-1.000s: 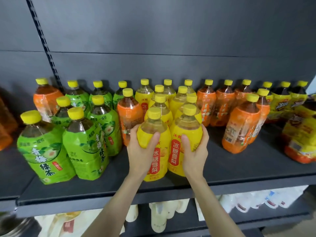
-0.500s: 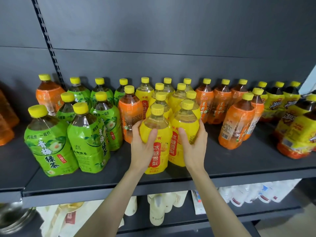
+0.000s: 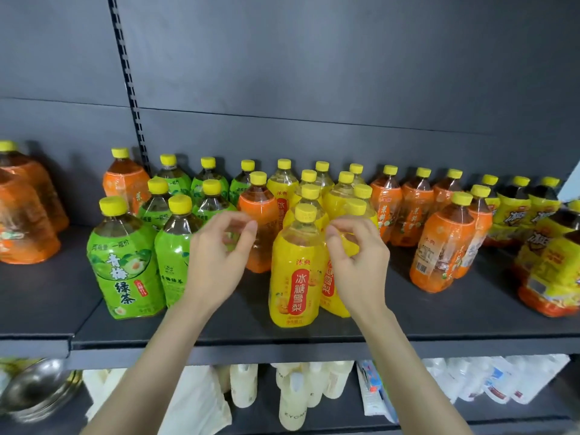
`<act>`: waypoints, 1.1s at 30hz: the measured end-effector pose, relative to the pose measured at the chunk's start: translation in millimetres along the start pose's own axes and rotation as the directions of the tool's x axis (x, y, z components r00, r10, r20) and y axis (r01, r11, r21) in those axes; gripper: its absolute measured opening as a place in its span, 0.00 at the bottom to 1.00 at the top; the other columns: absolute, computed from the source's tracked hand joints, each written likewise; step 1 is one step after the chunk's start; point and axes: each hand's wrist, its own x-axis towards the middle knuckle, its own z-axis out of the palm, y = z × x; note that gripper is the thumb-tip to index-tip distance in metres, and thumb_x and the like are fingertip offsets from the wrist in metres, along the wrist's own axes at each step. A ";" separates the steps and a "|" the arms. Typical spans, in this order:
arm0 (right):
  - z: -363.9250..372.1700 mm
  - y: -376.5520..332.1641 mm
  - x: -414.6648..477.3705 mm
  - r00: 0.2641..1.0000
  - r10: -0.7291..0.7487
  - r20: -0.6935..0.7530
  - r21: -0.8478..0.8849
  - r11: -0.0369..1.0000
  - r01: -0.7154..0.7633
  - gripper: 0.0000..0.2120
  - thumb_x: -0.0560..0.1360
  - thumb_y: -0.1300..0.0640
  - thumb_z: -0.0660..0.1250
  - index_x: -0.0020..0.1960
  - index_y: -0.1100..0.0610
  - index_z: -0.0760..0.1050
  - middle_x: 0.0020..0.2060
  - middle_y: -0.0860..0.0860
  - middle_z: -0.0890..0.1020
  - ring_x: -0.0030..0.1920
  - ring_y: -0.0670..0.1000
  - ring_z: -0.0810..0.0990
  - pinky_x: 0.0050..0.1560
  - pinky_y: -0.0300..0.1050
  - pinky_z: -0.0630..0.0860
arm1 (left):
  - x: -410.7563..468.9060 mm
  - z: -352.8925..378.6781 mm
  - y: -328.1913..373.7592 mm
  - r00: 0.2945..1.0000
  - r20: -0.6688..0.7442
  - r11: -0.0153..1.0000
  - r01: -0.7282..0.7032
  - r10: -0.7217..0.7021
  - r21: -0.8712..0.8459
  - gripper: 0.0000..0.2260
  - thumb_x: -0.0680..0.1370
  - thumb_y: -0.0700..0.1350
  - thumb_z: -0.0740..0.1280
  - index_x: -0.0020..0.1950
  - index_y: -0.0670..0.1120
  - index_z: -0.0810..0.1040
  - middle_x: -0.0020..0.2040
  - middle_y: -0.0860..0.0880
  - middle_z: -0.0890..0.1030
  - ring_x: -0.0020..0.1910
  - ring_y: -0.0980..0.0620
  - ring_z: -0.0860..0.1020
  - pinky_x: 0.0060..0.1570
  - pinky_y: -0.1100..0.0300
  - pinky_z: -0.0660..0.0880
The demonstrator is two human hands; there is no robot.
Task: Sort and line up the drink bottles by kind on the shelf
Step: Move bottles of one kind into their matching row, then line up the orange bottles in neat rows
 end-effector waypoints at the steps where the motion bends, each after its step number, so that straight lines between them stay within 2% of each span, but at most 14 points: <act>1: 5.6 -8.5 5.1 1.000 -0.011 0.007 0.013 1.000 0.011 0.09 0.74 0.53 0.65 0.47 0.57 0.80 0.46 0.49 0.80 0.50 0.45 0.78 0.53 0.47 0.76 | 7.1 -10.2 0.2 0.999 -0.029 0.999 -0.027 0.028 0.026 0.02 0.77 0.45 0.67 0.48 0.48 0.78 0.44 0.51 0.81 0.43 0.58 0.78 0.43 0.72 0.72; 4: 29.2 -33.2 19.5 0.999 -0.039 0.035 0.041 0.998 0.038 0.07 0.74 0.55 0.65 0.46 0.57 0.80 0.45 0.48 0.80 0.48 0.43 0.77 0.51 0.43 0.75 | 33.0 -37.9 -8.4 0.993 -0.094 0.992 -0.062 0.073 0.113 0.08 0.76 0.48 0.64 0.48 0.46 0.79 0.45 0.51 0.81 0.46 0.52 0.78 0.48 0.56 0.75; 6: 49.2 -46.1 25.9 0.997 -0.064 0.046 0.030 0.998 0.063 0.08 0.74 0.55 0.65 0.46 0.57 0.80 0.44 0.48 0.80 0.47 0.45 0.78 0.51 0.44 0.75 | 49.9 -52.0 -22.0 0.993 -0.084 0.984 -0.071 0.085 0.162 0.11 0.76 0.50 0.63 0.49 0.44 0.80 0.46 0.49 0.81 0.48 0.48 0.78 0.51 0.51 0.74; 10: 98.9 -61.6 36.9 0.996 -0.080 0.038 -0.021 0.997 0.081 0.08 0.73 0.55 0.65 0.46 0.57 0.80 0.43 0.50 0.81 0.45 0.49 0.79 0.51 0.48 0.77 | 73.5 -65.5 -56.7 0.992 0.081 0.964 -0.110 0.093 0.243 0.20 0.74 0.59 0.59 0.51 0.45 0.80 0.50 0.50 0.81 0.53 0.50 0.77 0.53 0.56 0.71; 13: 136.3 -58.6 44.5 0.999 -0.033 0.016 -0.033 0.999 0.034 0.08 0.74 0.54 0.65 0.48 0.57 0.80 0.44 0.52 0.82 0.46 0.52 0.81 0.52 0.51 0.77 | 83.2 -66.7 -82.3 0.979 0.176 0.971 -0.138 0.104 0.197 0.18 0.75 0.58 0.61 0.52 0.44 0.80 0.51 0.50 0.81 0.52 0.51 0.77 0.52 0.62 0.69; 15: 154.7 -49.4 49.8 0.998 0.059 0.028 -0.072 0.996 -0.057 0.11 0.76 0.54 0.66 0.56 0.58 0.78 0.52 0.54 0.82 0.54 0.53 0.80 0.58 0.51 0.75 | 87.9 -62.8 -91.2 0.967 0.219 0.974 -0.167 0.131 0.154 0.14 0.77 0.53 0.62 0.51 0.44 0.80 0.49 0.49 0.81 0.48 0.53 0.77 0.48 0.66 0.67; 17: 166.2 -39.9 56.8 0.983 0.176 0.062 -0.121 0.978 -0.167 0.18 0.78 0.55 0.66 0.65 0.59 0.72 0.62 0.55 0.78 0.64 0.53 0.75 0.65 0.46 0.70 | 90.7 -57.8 -93.4 0.959 0.240 0.975 -0.186 0.152 0.123 0.11 0.80 0.49 0.63 0.50 0.43 0.80 0.46 0.49 0.80 0.45 0.52 0.77 0.47 0.63 0.69; 20: 179.0 -26.5 68.6 0.943 0.322 0.087 -0.121 0.943 -0.310 0.26 0.78 0.53 0.65 0.73 0.59 0.63 0.68 0.53 0.72 0.69 0.51 0.69 0.64 0.39 0.64 | 87.1 -54.9 -94.7 0.959 0.223 0.972 -0.205 0.176 0.112 0.13 0.81 0.47 0.60 0.49 0.41 0.80 0.42 0.49 0.75 0.38 0.53 0.75 0.42 0.64 0.70; 21: 184.0 -22.0 71.3 0.930 0.353 0.100 -0.101 0.934 -0.343 0.27 0.78 0.53 0.65 0.73 0.58 0.62 0.67 0.53 0.73 0.68 0.50 0.70 0.63 0.38 0.64 | 86.2 -54.6 -95.6 0.959 0.217 0.970 -0.212 0.182 0.120 0.13 0.81 0.48 0.60 0.49 0.41 0.79 0.43 0.49 0.75 0.37 0.53 0.75 0.40 0.65 0.69; 23: 194.0 -13.4 73.0 0.918 0.383 0.108 -0.086 0.923 -0.375 0.26 0.78 0.54 0.66 0.72 0.58 0.64 0.58 0.49 0.76 0.61 0.46 0.73 0.57 0.34 0.66 | 84.7 -53.2 -97.7 0.961 0.201 0.966 -0.220 0.190 0.136 0.13 0.81 0.48 0.59 0.50 0.41 0.79 0.43 0.49 0.74 0.35 0.53 0.75 0.39 0.63 0.70; 25: 201.1 -6.2 72.1 0.929 0.365 0.064 -0.136 0.925 -0.354 0.19 0.77 0.54 0.67 0.65 0.59 0.70 0.51 0.47 0.77 0.56 0.49 0.77 0.51 0.34 0.67 | 84.0 -52.1 -97.1 0.966 0.178 0.967 -0.214 0.188 0.140 0.13 0.81 0.48 0.59 0.49 0.41 0.79 0.43 0.50 0.73 0.33 0.53 0.74 0.37 0.61 0.70; 28: 202.7 -3.3 67.6 0.949 0.313 -0.030 -0.198 0.929 -0.312 0.14 0.76 0.54 0.68 0.58 0.62 0.73 0.47 0.51 0.80 0.51 0.54 0.80 0.48 0.42 0.73 | 84.4 -51.4 -96.5 0.967 0.169 0.967 -0.215 0.191 0.138 0.13 0.81 0.47 0.59 0.49 0.40 0.78 0.42 0.49 0.73 0.32 0.52 0.73 0.36 0.60 0.69; 31: 197.8 -6.8 61.0 0.946 0.305 -0.107 -0.233 0.918 -0.322 0.19 0.76 0.53 0.69 0.60 0.63 0.73 0.49 0.57 0.82 0.51 0.58 0.80 0.53 0.55 0.76 | 84.0 -49.5 -98.1 0.969 0.147 0.964 -0.220 0.198 0.150 0.15 0.81 0.49 0.58 0.49 0.40 0.78 0.42 0.47 0.74 0.33 0.50 0.75 0.35 0.59 0.70; 33: 191.3 -12.4 55.7 0.940 0.318 -0.127 -0.214 0.916 -0.339 0.21 0.75 0.53 0.70 0.64 0.63 0.72 0.52 0.57 0.82 0.54 0.58 0.80 0.56 0.56 0.76 | 82.9 -47.9 -97.8 0.970 0.126 0.962 -0.225 0.206 0.156 0.18 0.81 0.51 0.56 0.49 0.40 0.78 0.43 0.47 0.75 0.34 0.50 0.75 0.35 0.59 0.70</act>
